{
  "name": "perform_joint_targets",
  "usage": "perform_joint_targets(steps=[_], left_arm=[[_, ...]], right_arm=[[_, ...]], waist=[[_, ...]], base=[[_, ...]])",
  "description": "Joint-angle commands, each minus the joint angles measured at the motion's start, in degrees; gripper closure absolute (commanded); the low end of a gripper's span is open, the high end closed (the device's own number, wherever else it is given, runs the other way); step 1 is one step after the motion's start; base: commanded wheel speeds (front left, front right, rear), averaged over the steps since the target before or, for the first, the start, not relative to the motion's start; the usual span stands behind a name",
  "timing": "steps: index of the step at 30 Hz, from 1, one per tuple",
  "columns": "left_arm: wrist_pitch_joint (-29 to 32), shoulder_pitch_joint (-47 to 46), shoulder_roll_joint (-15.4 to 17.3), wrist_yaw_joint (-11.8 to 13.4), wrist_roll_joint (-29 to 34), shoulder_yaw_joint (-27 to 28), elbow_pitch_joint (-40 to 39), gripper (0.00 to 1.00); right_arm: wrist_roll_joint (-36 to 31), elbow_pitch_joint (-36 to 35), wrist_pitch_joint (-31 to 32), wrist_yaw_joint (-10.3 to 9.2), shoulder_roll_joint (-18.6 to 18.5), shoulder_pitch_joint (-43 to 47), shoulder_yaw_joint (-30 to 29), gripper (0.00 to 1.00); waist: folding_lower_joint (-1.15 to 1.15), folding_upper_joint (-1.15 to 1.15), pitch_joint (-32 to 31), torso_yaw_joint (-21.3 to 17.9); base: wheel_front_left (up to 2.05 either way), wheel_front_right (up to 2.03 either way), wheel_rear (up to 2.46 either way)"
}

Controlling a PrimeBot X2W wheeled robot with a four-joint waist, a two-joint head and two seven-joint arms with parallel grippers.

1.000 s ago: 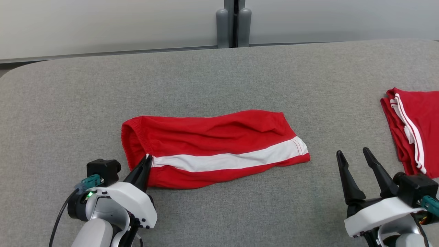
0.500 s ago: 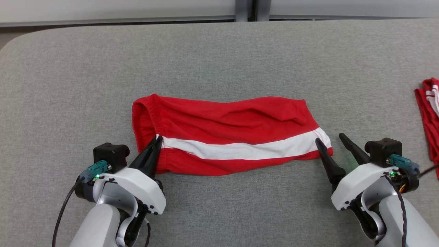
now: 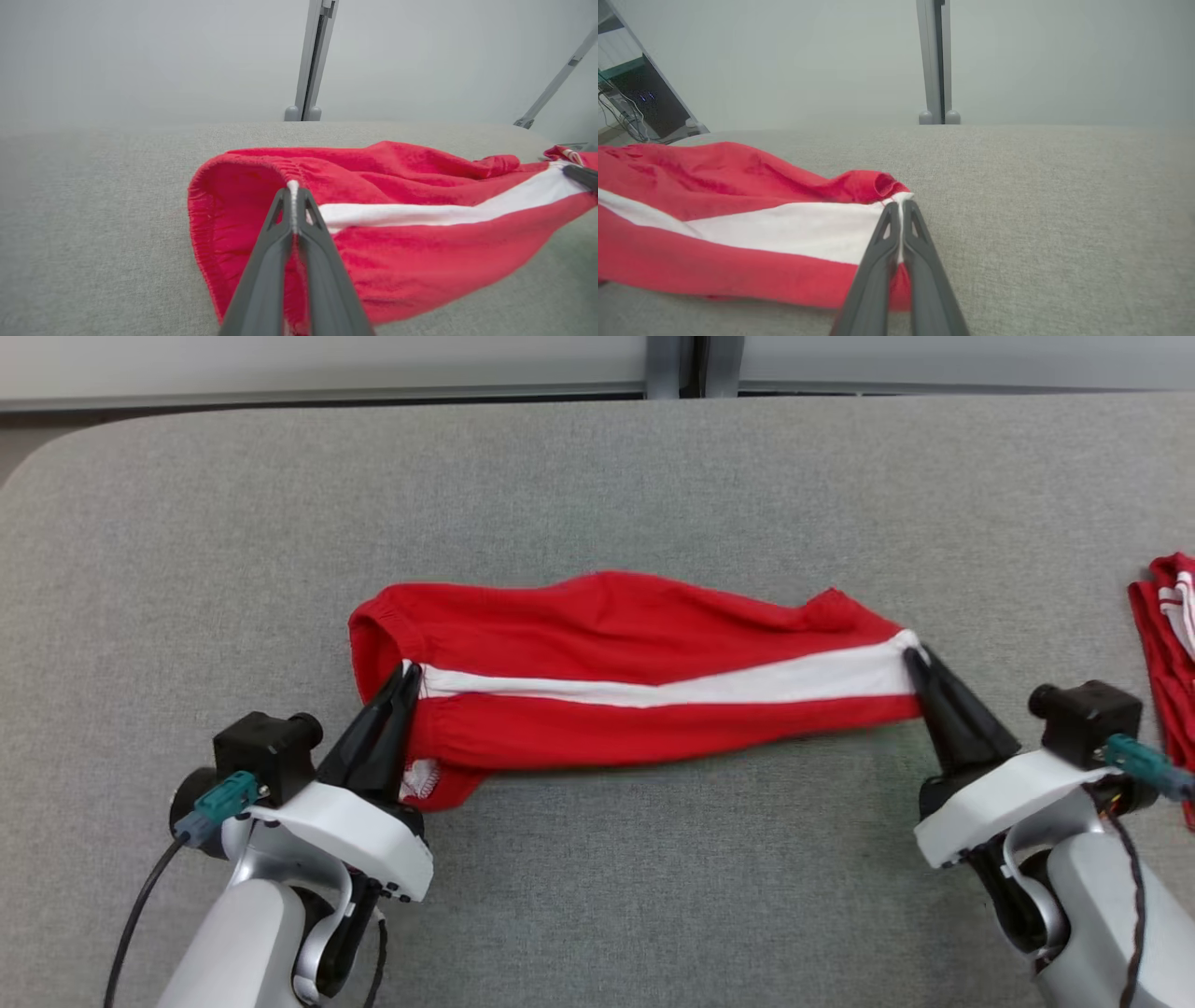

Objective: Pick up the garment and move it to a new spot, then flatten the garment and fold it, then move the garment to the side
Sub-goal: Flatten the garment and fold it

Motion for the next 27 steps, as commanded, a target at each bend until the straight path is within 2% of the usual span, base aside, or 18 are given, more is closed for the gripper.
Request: perform_joint_targets(steps=[1, 9, 17, 23, 27], left_arm=[[-0.36, 0.37, 0.66, 0.41, 0.50, 0.36, -1.53, 1.00], [2.64, -1.46, 4.16, 1.54, 2.28, 0.98, -13.65, 1.00], [4.52, -5.14, 5.10, 2.64, 3.20, 1.76, -24.99, 1.00], [5.04, -5.80, 4.75, 3.46, 2.33, 2.41, -26.76, 1.00], [4.83, -7.96, 4.28, 3.28, 1.23, 2.79, -25.12, 1.00]], right_arm=[[0.39, -1.52, -1.01, -0.02, -0.63, -0.39, -0.79, 1.00], [-2.07, -15.31, -2.60, -0.02, -2.12, -0.23, -8.35, 1.00], [-5.74, -32.00, 2.48, -0.02, -1.42, -0.66, -16.63, 1.00], [-6.03, -36.02, 6.16, -0.02, -0.36, -0.05, -18.47, 1.00], [-4.97, -35.13, 8.11, -0.02, 0.08, -2.12, -18.25, 1.00]], waist=[[0.00, 0.00, -1.22, -0.62], [0.00, 0.00, -6.13, -1.80], [0.00, 0.00, -9.35, -2.46], [0.00, 0.00, -9.49, -2.42], [0.00, 0.00, -7.91, -2.28]], base=[[0.00, 0.00, 0.00], [0.00, 0.00, 0.00], [0.00, 0.00, 0.00], [0.00, 0.00, 0.00], [0.00, 0.00, 0.00]])
